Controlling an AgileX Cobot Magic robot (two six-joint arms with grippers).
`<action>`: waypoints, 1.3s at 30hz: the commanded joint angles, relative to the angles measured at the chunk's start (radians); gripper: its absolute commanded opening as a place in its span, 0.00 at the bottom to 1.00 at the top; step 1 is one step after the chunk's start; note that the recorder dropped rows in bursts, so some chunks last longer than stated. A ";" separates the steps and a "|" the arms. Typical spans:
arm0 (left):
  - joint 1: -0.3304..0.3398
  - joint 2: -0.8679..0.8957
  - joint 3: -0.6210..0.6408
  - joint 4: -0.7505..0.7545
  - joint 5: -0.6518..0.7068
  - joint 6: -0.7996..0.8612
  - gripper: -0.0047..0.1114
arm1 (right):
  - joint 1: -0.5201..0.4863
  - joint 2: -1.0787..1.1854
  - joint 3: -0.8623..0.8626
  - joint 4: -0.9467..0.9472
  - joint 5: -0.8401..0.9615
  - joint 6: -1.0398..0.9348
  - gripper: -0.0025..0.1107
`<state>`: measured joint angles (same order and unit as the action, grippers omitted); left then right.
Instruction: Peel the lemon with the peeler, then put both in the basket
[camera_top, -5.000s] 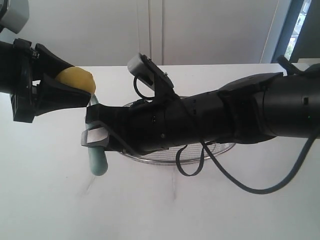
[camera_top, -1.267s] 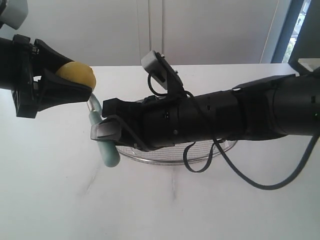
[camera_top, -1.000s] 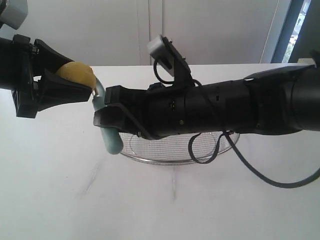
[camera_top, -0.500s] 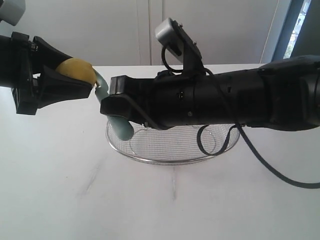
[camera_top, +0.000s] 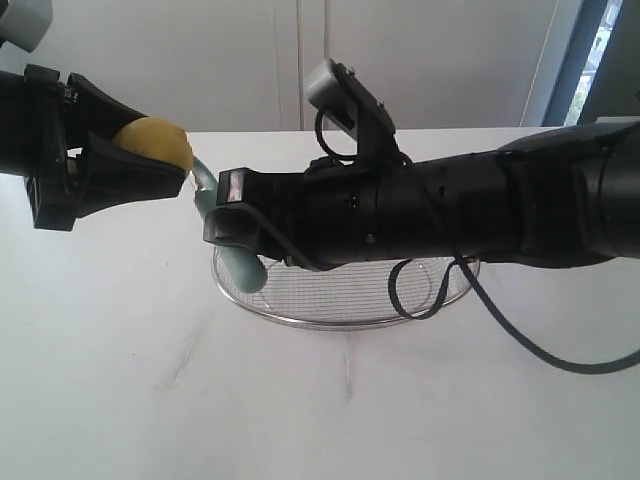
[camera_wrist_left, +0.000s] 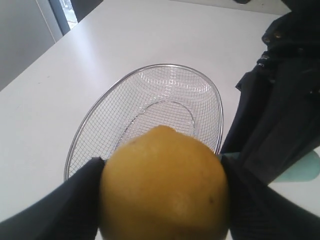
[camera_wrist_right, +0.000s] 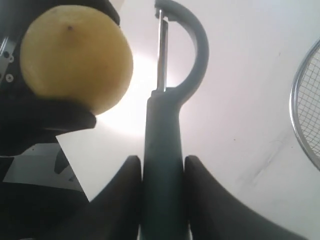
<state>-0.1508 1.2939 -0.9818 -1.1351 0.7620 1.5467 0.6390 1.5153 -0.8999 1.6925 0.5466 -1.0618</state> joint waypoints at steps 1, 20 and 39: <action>-0.001 -0.015 0.003 -0.023 0.013 -0.001 0.04 | -0.007 -0.046 -0.006 0.007 -0.037 -0.005 0.02; -0.001 -0.015 0.003 -0.023 0.015 -0.001 0.04 | -0.007 -0.341 0.005 -0.361 -0.146 0.273 0.02; -0.001 -0.015 0.003 -0.023 0.015 -0.001 0.04 | -0.012 -0.131 0.163 -0.404 -0.251 0.395 0.02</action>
<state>-0.1508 1.2939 -0.9818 -1.1292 0.7620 1.5467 0.6375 1.3490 -0.7067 1.2374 0.2612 -0.6314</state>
